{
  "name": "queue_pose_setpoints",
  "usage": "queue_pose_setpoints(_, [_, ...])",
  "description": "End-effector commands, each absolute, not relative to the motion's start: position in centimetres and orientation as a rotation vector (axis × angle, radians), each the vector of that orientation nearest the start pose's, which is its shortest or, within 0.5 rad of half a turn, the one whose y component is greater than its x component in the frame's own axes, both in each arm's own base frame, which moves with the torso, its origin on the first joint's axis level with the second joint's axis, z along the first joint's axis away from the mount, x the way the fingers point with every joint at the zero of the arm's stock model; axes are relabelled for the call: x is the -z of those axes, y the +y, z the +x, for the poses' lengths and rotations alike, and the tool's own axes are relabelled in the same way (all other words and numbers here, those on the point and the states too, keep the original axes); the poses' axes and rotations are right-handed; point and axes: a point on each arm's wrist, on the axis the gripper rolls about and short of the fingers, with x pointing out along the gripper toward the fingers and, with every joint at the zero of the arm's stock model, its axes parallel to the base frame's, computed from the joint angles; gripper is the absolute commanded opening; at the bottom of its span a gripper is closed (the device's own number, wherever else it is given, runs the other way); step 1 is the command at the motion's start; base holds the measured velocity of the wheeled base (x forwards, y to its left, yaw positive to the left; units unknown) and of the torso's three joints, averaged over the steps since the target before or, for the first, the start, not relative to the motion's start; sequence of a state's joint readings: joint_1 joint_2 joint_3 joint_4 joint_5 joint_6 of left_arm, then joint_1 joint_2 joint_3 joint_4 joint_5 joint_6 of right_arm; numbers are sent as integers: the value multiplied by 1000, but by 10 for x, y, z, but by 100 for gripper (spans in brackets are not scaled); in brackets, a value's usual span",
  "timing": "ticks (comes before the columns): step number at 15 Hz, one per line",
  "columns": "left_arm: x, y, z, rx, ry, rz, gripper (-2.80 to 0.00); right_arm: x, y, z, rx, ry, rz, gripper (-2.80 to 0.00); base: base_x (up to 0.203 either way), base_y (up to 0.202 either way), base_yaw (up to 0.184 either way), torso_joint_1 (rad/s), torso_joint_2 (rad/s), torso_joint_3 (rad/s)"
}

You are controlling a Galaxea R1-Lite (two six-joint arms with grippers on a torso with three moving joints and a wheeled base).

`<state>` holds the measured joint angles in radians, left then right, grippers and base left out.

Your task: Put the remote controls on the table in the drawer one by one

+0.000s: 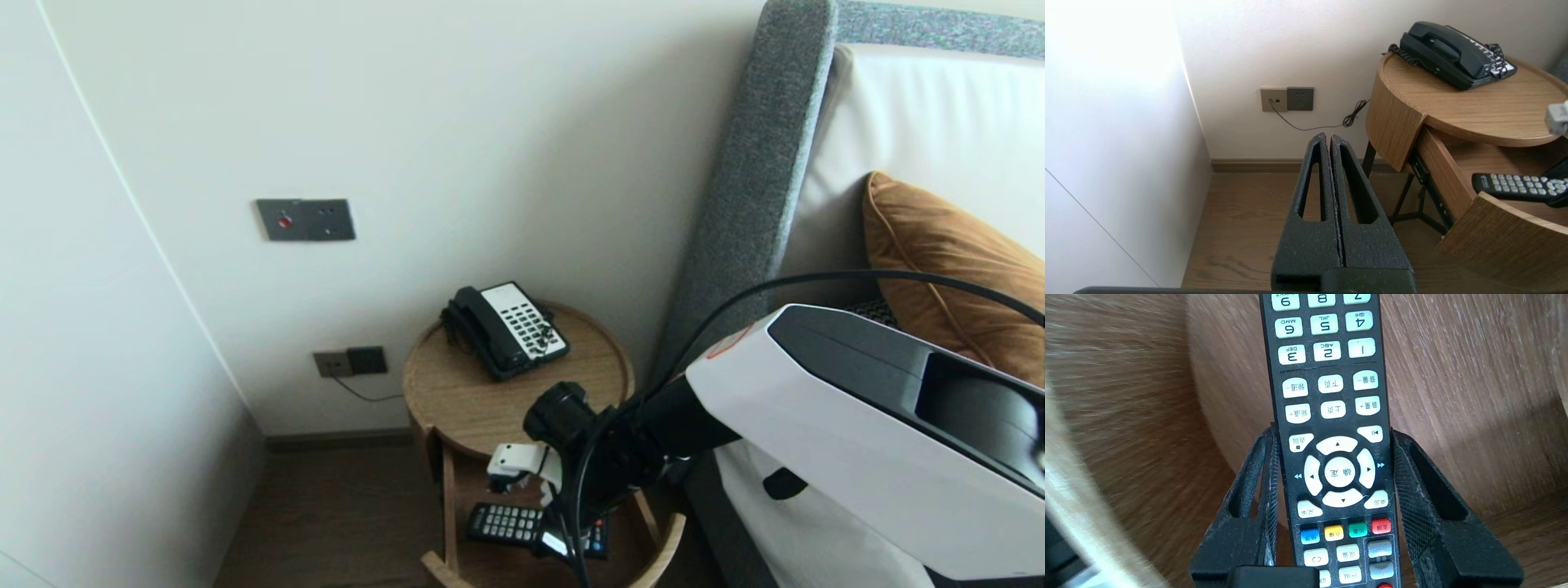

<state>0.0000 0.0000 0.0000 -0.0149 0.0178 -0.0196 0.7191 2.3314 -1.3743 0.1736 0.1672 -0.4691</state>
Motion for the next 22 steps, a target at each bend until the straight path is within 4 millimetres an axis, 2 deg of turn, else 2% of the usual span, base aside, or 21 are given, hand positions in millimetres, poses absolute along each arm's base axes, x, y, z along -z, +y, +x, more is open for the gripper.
queue_pose_setpoints(1, [-77,0,-23,-18,-17,-20,-280,-16,274,310,-1050,944,-724,-280,0,0,0,0,0,0])
queue_pose_setpoints(22, [-77,0,-23,-18,-17,-20,-280,11,277,326,-993,962,-804,-280,0,0,0,0,0,0])
